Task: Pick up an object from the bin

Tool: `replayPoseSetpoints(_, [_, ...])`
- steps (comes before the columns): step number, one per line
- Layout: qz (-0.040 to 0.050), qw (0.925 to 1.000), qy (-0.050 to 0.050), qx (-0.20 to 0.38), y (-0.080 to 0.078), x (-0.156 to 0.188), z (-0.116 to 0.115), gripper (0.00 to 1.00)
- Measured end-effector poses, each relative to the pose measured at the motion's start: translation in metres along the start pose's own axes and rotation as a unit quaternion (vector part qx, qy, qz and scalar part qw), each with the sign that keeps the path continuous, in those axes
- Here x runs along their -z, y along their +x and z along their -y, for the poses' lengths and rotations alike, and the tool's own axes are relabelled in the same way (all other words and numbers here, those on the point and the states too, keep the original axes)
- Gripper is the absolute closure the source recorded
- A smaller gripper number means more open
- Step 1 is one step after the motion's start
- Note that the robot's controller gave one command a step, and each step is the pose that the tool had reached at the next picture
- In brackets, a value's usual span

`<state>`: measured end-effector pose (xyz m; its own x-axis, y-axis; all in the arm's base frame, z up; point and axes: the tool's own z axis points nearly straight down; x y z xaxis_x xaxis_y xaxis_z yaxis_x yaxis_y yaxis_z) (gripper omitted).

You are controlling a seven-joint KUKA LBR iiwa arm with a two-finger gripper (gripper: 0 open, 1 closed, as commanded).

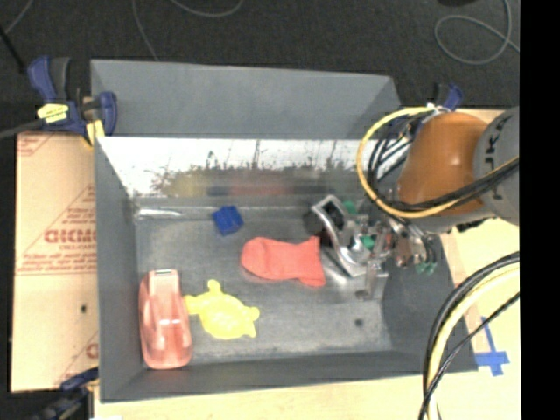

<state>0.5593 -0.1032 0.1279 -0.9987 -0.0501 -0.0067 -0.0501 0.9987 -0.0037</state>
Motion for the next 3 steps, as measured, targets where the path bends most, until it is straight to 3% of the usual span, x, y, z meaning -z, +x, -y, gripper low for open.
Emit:
replayPoseSetpoints(1, [-0.0051,0.9999,-0.002,-0.016,-0.011,-0.01,-0.039,0.0])
replayPoseSetpoints(2, [0.0023,0.9998,0.0,0.019,-0.006,-0.013,-0.082,0.0])
replayPoseSetpoints(3, [-0.0014,0.9987,-0.001,-0.051,-0.041,-0.056,-0.086,0.0])
